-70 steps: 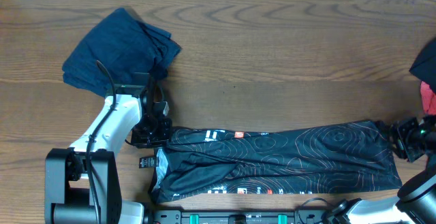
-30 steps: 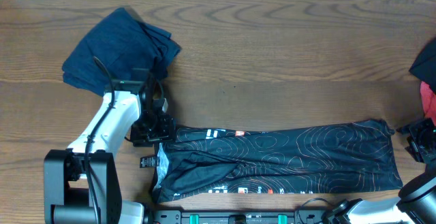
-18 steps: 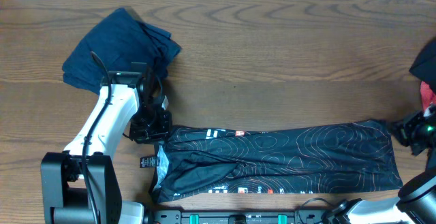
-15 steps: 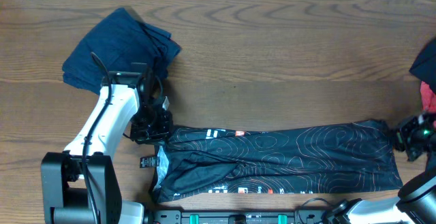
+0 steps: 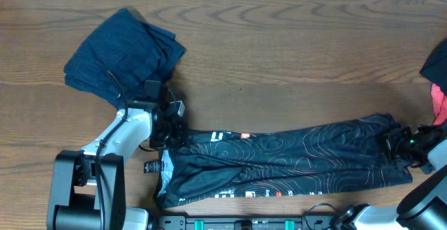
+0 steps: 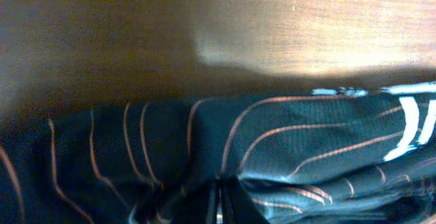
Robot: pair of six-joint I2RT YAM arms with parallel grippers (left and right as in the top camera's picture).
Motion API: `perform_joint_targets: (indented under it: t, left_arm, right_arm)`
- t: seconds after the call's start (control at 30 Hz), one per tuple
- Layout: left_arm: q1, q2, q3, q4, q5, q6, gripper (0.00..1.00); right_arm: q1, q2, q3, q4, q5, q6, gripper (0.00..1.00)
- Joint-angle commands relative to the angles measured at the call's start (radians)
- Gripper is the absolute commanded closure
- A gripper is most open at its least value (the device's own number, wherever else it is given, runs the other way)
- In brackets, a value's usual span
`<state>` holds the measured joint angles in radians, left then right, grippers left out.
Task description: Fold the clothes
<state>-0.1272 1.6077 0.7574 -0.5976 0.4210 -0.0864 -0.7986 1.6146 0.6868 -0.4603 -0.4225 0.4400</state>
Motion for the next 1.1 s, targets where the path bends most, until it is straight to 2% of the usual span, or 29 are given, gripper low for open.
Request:
perform_joint_targets:
  t: [0.0, 0.27, 0.5, 0.6, 0.67, 0.8, 0.87, 1.07]
  left_arm:
    - [-0.002, -0.003, -0.027, 0.088, 0.005, -0.012, 0.94]
    - [-0.002, 0.0, -0.013, 0.402, 0.006, -0.061, 0.94]
    - [-0.001, 0.0, 0.071, 0.468, 0.006, -0.092, 0.94]
    - [-0.002, -0.001, 0.124, 0.366, 0.018, -0.111, 0.94]
    - [-0.002, -0.002, 0.166, 0.221, 0.025, -0.11, 0.93]
    - [-0.002, -0.008, 0.233, -0.075, 0.025, -0.074, 0.85]
    - [-0.002, -0.018, 0.251, -0.157, 0.025, -0.045, 0.83]
    - [-0.002, -0.135, 0.278, -0.32, 0.008, 0.007, 0.67]
  right_arm:
    - [0.032, 0.072, -0.1, 0.053, 0.177, 0.145, 0.99]
    - [0.035, 0.072, -0.1, 0.192, 0.064, 0.201, 0.99]
    - [0.062, 0.072, -0.1, 0.267, -0.005, 0.244, 0.99]
    - [0.065, 0.072, -0.099, 0.278, -0.056, 0.243, 0.94]
    - [0.064, 0.072, -0.097, 0.278, -0.081, 0.231, 0.88]
    - [0.064, 0.072, -0.076, 0.272, -0.161, 0.158, 0.75]
    - [0.059, 0.062, -0.051, 0.247, -0.192, 0.133, 0.7]
    - [0.031, -0.039, 0.042, 0.065, -0.18, 0.112, 0.63]
